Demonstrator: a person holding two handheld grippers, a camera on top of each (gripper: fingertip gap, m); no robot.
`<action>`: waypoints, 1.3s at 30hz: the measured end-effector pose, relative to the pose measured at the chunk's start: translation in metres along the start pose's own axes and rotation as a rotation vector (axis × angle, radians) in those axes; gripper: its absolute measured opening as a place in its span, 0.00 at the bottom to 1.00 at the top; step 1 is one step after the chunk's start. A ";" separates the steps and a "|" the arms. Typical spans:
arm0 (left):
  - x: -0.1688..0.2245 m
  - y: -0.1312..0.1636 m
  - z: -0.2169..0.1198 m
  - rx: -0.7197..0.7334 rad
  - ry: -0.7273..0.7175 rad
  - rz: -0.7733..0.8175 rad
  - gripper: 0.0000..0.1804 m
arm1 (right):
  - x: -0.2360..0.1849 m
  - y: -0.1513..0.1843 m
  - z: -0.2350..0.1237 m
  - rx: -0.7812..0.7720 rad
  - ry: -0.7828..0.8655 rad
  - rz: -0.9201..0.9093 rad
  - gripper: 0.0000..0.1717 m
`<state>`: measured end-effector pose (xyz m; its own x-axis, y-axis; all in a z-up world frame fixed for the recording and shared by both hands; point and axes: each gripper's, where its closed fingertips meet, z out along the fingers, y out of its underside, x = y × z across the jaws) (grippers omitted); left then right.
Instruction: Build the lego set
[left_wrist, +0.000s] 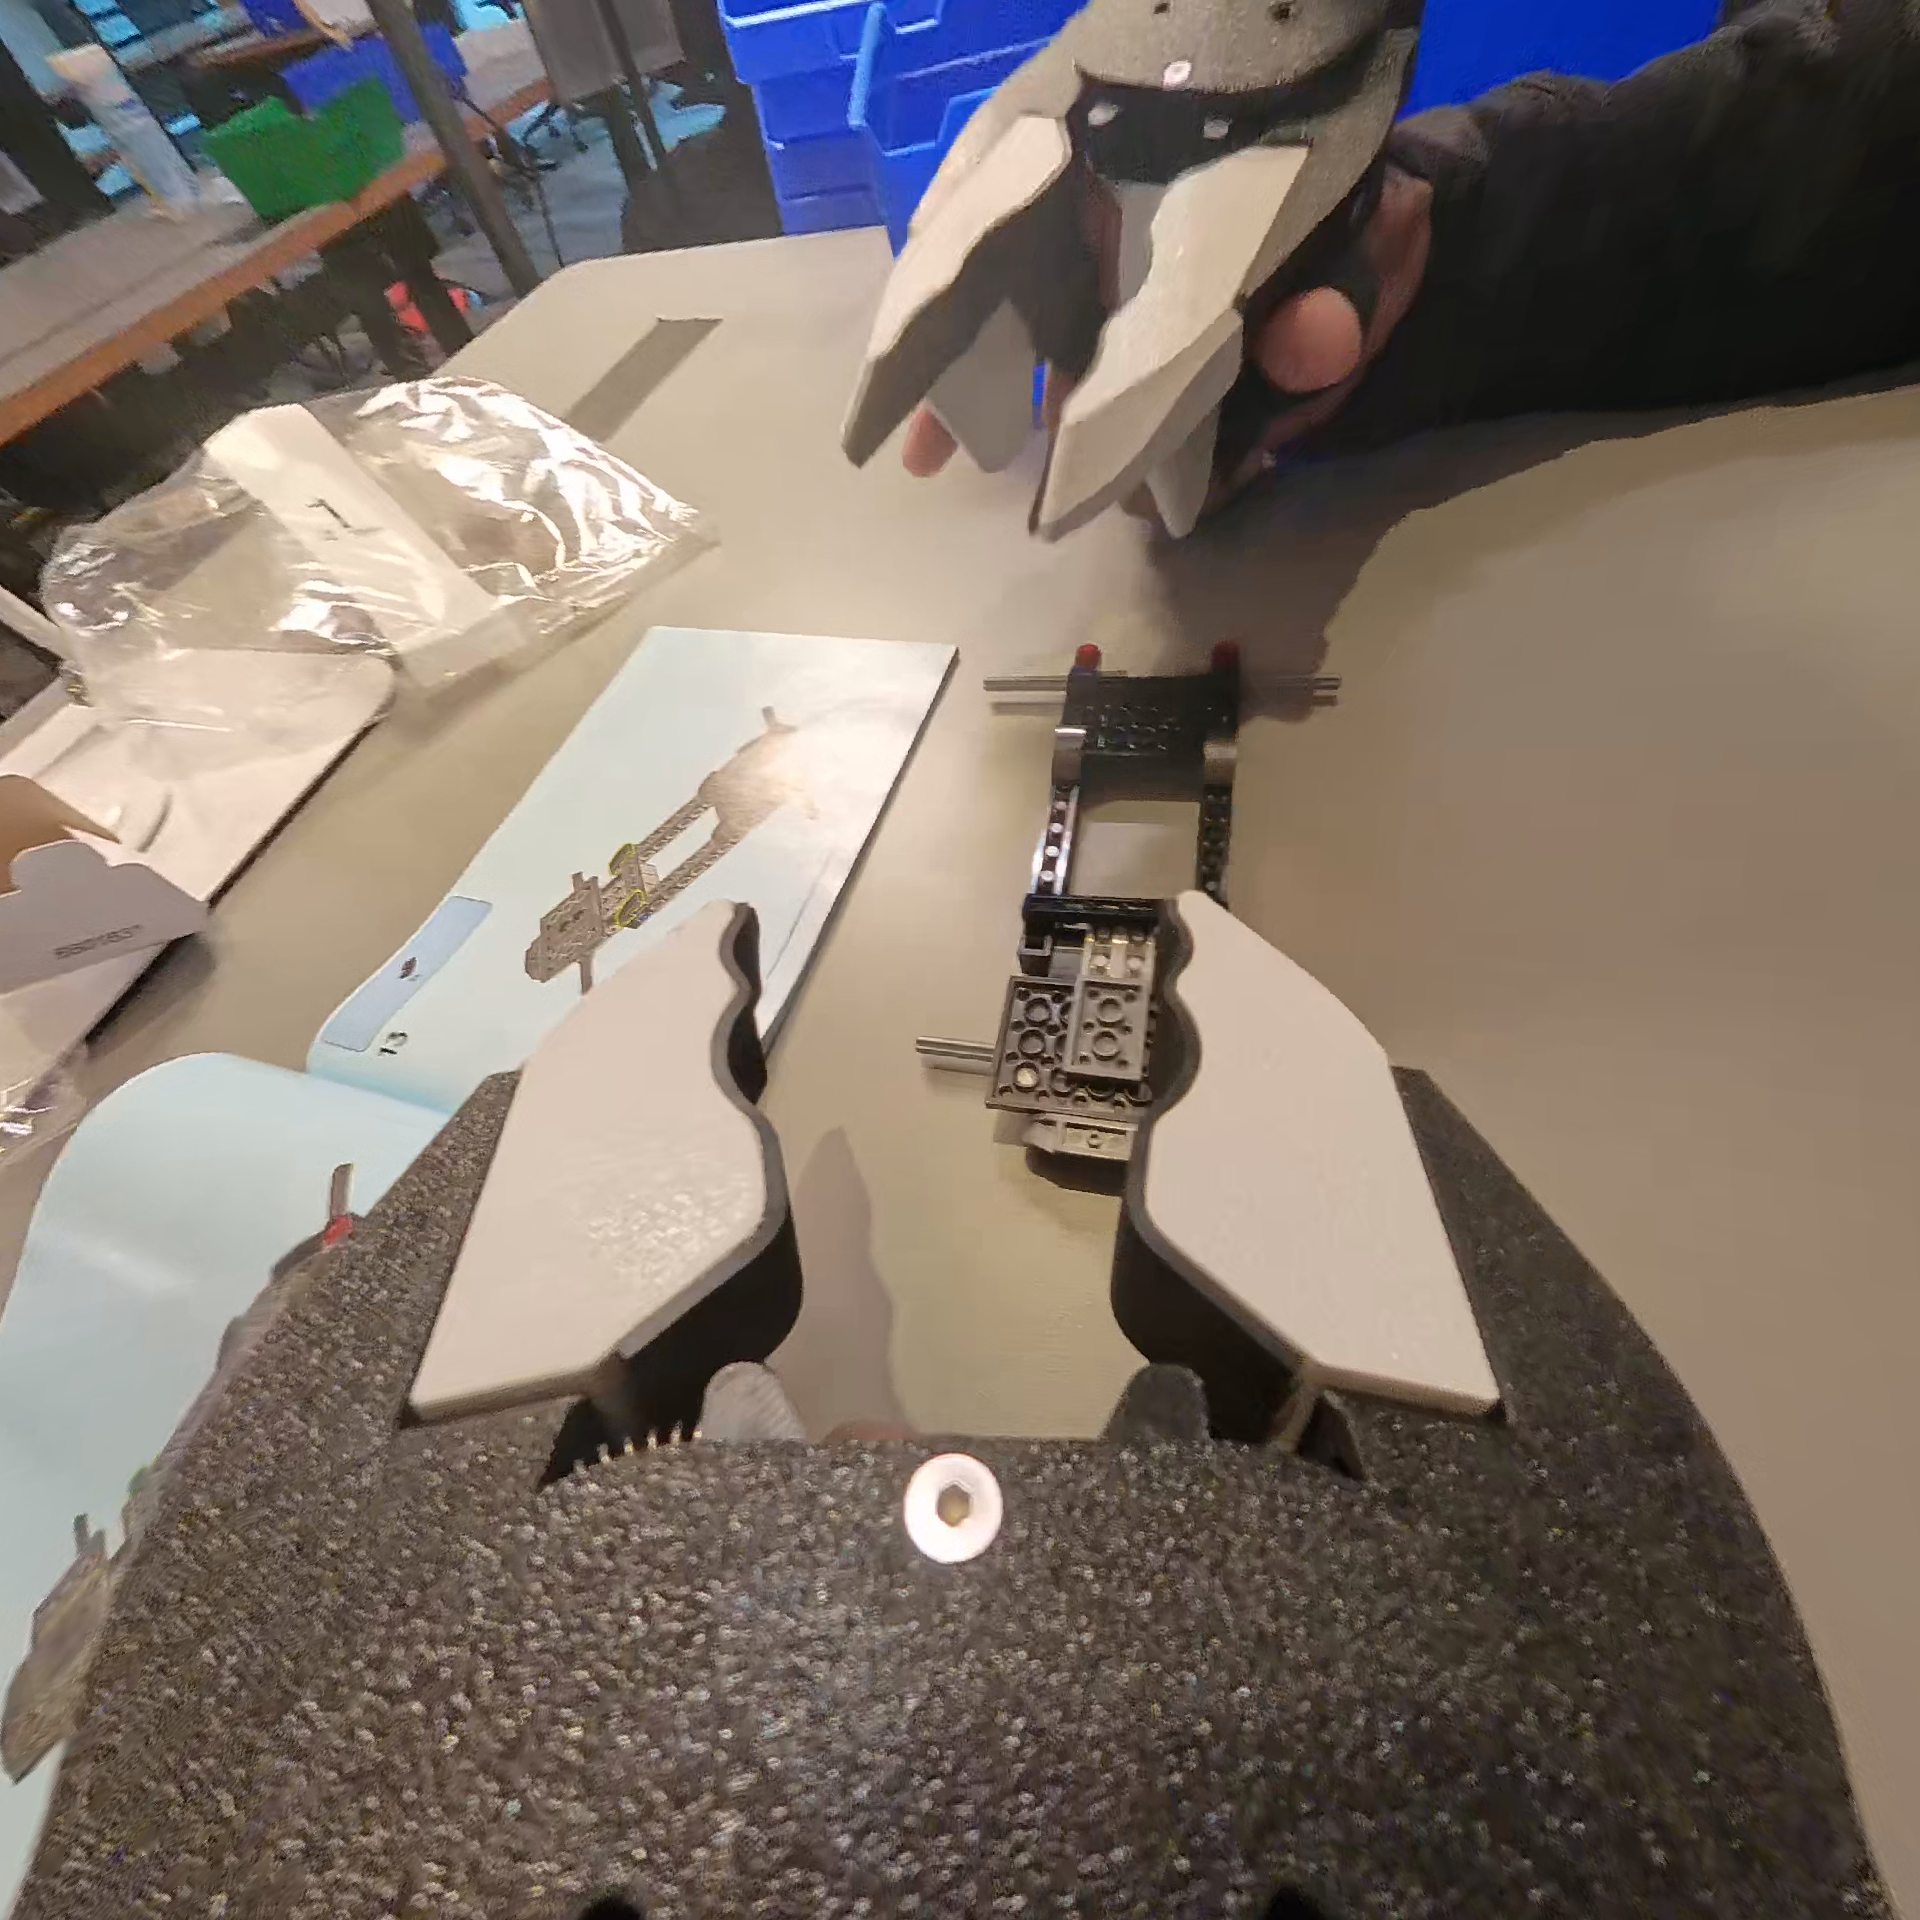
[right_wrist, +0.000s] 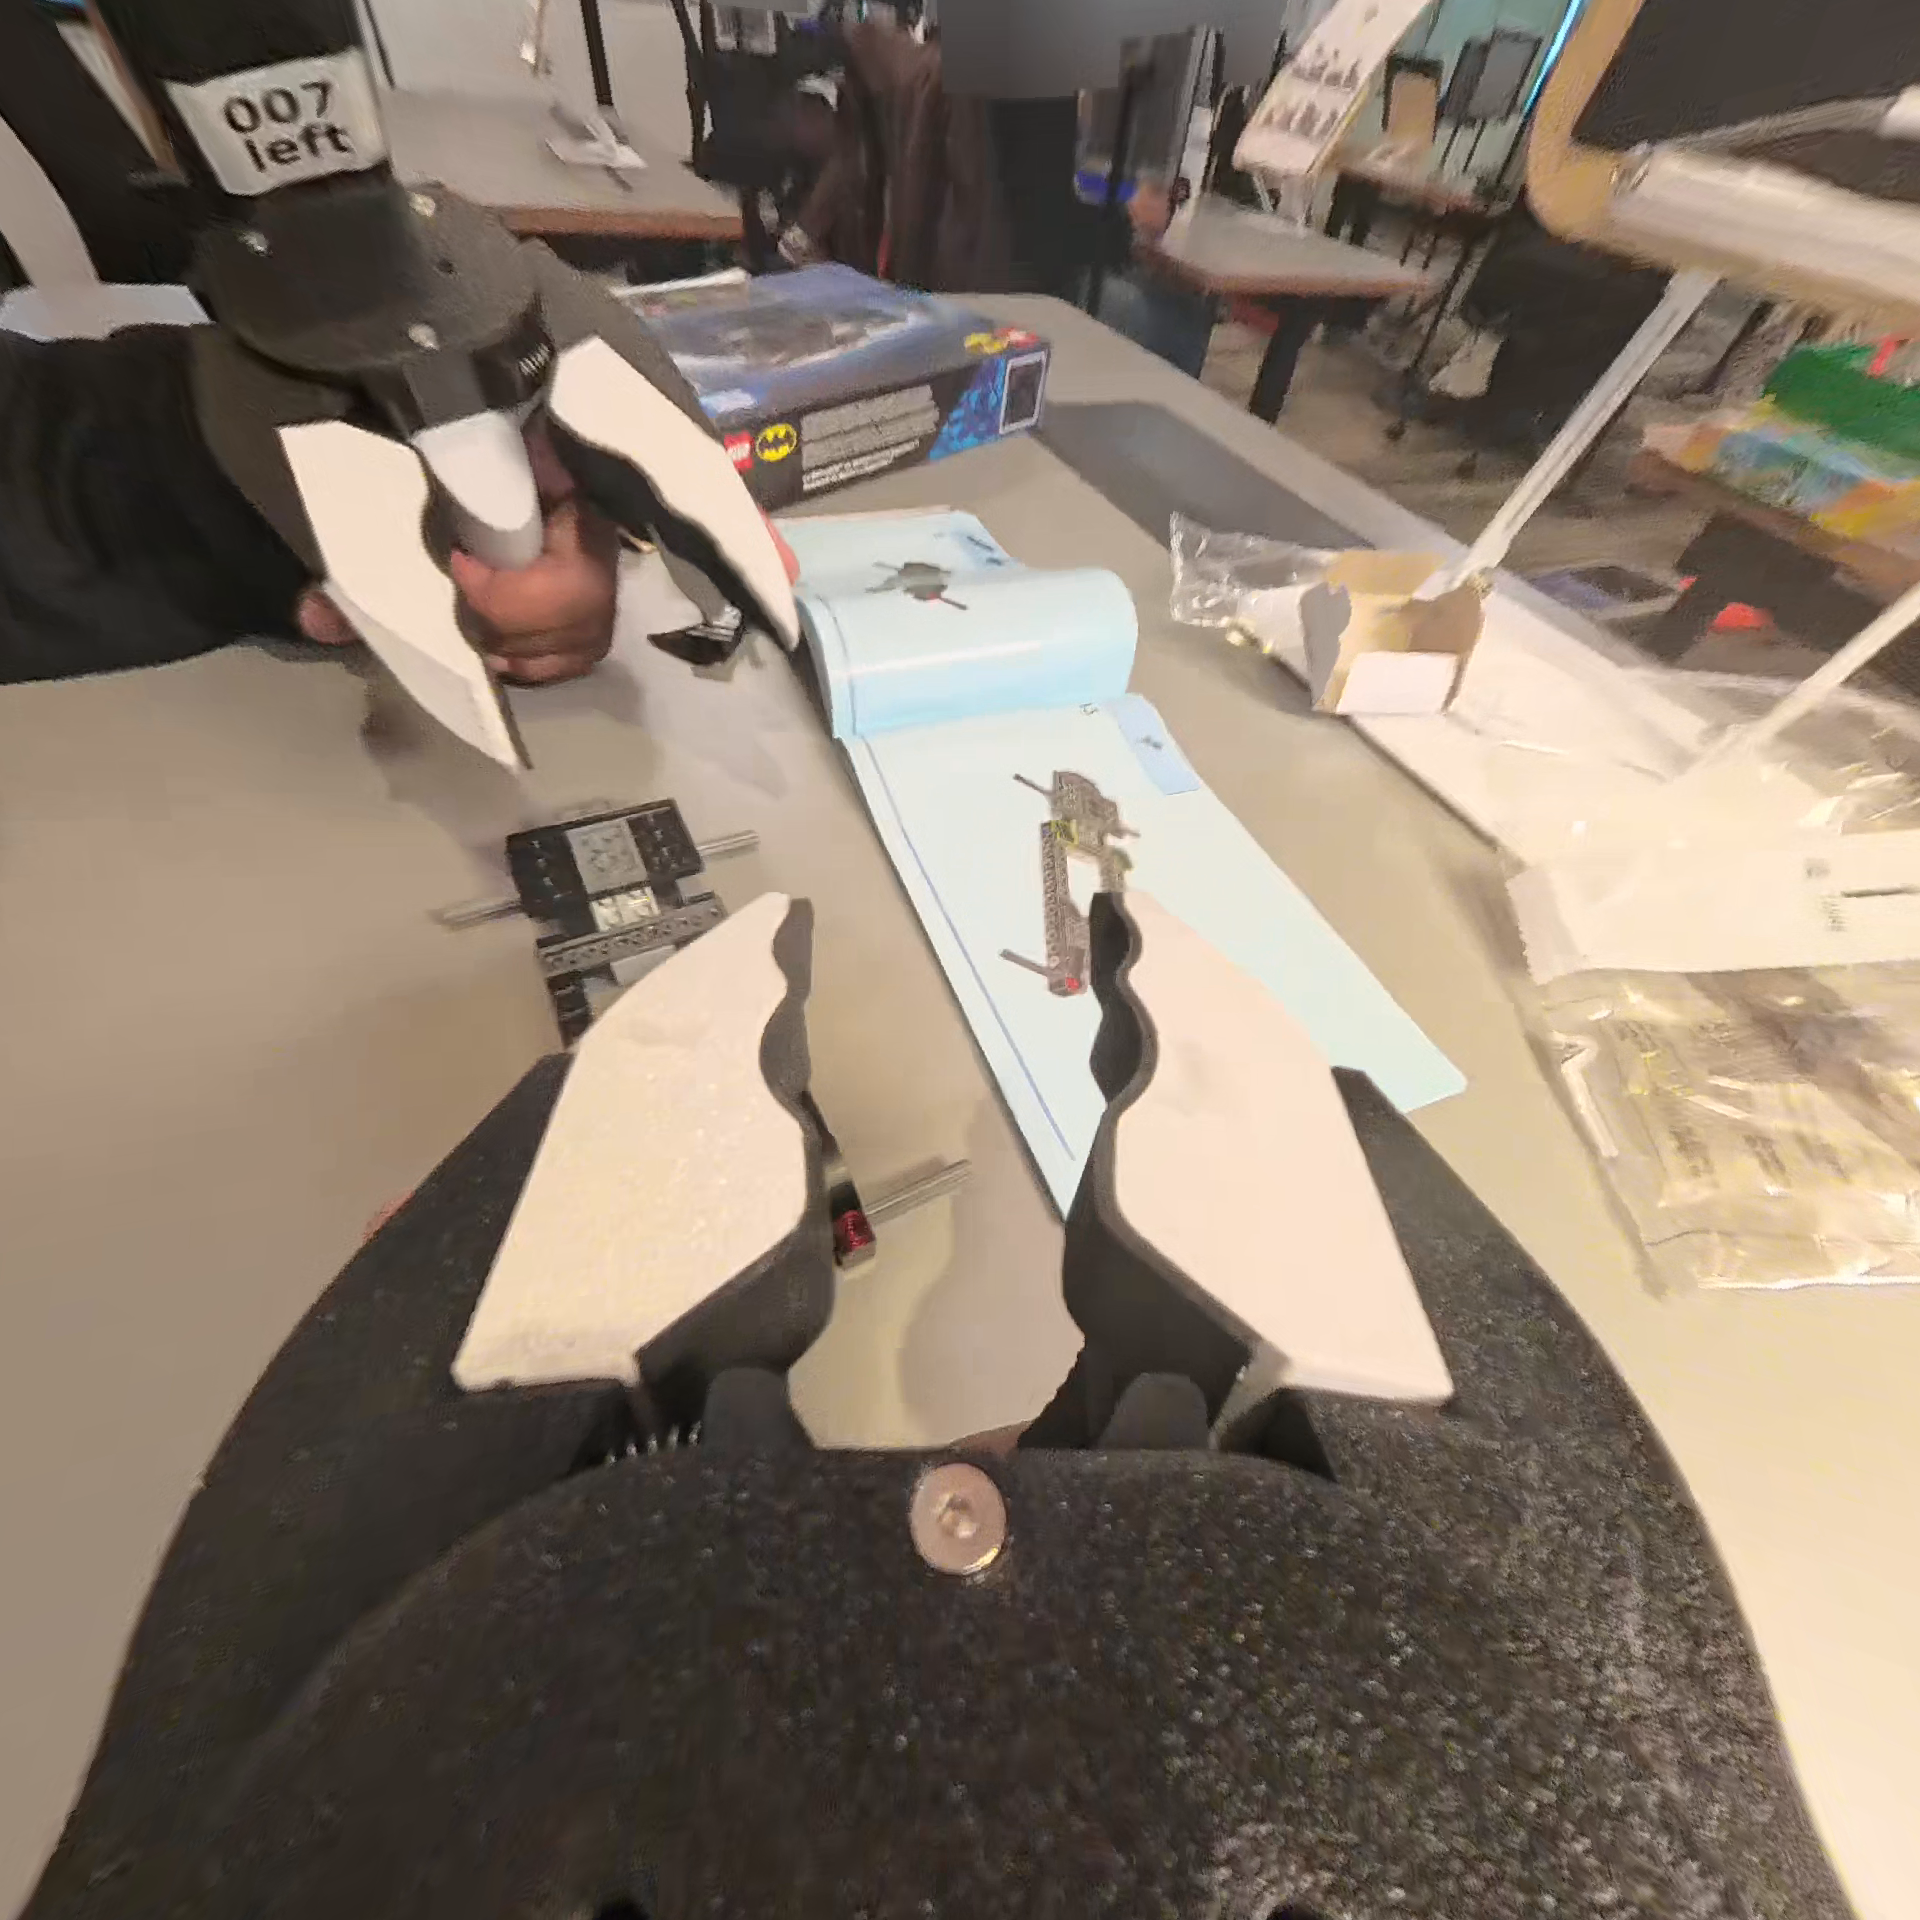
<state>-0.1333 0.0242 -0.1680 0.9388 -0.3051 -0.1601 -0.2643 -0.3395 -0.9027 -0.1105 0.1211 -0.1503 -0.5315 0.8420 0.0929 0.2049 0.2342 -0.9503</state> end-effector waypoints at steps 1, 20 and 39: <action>0.004 0.003 0.000 -0.021 0.028 -0.014 0.40 | 0.000 -0.002 -0.003 0.023 0.019 -0.028 0.28; 0.028 0.029 0.004 -0.215 0.108 -0.098 0.45 | -0.084 0.036 0.008 -0.437 -0.238 -0.284 0.41; -0.001 -0.012 -0.017 0.130 0.196 -0.359 0.45 | -0.050 0.050 0.006 -0.346 -0.274 -0.105 0.48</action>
<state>-0.1352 0.0131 -0.1504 0.9030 -0.3557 0.2410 0.1133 -0.3440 -0.9321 -0.0785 0.0878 -0.2045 -0.7525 0.6561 0.0570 0.3761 0.4991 -0.7807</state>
